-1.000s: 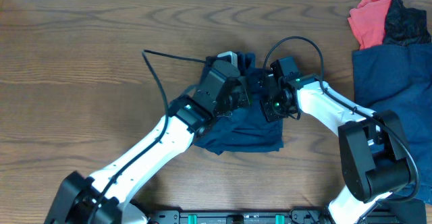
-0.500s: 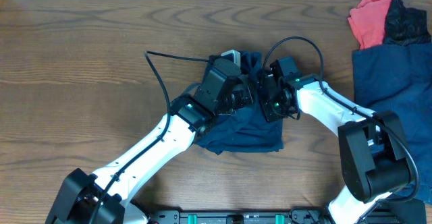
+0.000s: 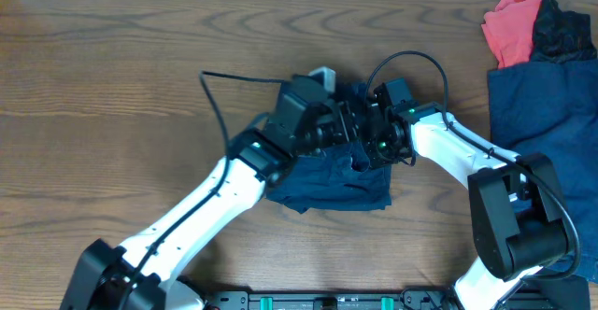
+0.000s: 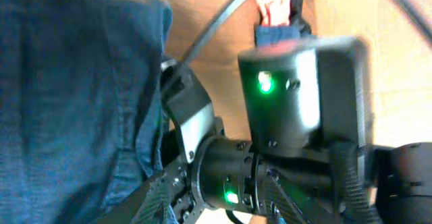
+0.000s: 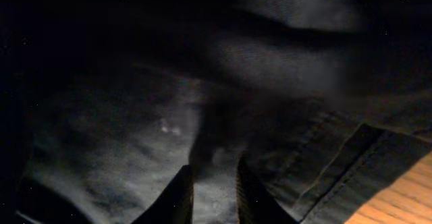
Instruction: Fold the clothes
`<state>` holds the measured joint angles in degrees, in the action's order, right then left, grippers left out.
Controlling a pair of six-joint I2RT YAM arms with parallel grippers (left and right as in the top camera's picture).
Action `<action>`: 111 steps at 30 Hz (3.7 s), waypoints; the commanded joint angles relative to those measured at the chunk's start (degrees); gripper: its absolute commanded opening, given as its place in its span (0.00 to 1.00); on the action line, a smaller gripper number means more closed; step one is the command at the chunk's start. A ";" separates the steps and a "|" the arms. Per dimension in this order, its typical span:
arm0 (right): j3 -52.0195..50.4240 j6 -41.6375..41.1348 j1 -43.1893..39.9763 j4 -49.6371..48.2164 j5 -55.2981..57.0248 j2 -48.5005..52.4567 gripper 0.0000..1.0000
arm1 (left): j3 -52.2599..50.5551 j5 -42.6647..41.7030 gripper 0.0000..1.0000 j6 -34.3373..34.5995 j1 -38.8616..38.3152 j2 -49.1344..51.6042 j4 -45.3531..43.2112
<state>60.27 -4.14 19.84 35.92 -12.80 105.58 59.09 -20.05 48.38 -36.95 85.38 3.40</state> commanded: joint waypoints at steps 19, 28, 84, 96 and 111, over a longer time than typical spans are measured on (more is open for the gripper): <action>14.27 -2.27 -3.93 23.69 -2.78 -18.43 0.64 | 1.03 9.99 0.49 -10.84 15.15 -7.89 21.64; 0.85 -7.21 0.76 16.37 -5.79 -13.14 0.66 | 1.03 10.29 0.49 -12.63 15.13 -3.13 23.58; -7.19 -22.56 2.47 22.08 14.38 -7.43 0.01 | 1.03 12.44 0.41 -25.68 10.38 25.97 -4.20; -7.02 -14.51 -1.77 5.31 26.53 -7.43 0.13 | 1.03 11.67 0.33 -18.23 10.40 26.01 27.74; 9.46 -10.21 -3.06 9.01 24.35 -14.40 0.56 | 1.31 4.68 0.16 -18.86 13.44 10.97 39.87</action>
<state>65.80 -13.56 17.26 42.17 12.36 96.09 60.47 -15.22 31.42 -25.36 103.72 44.53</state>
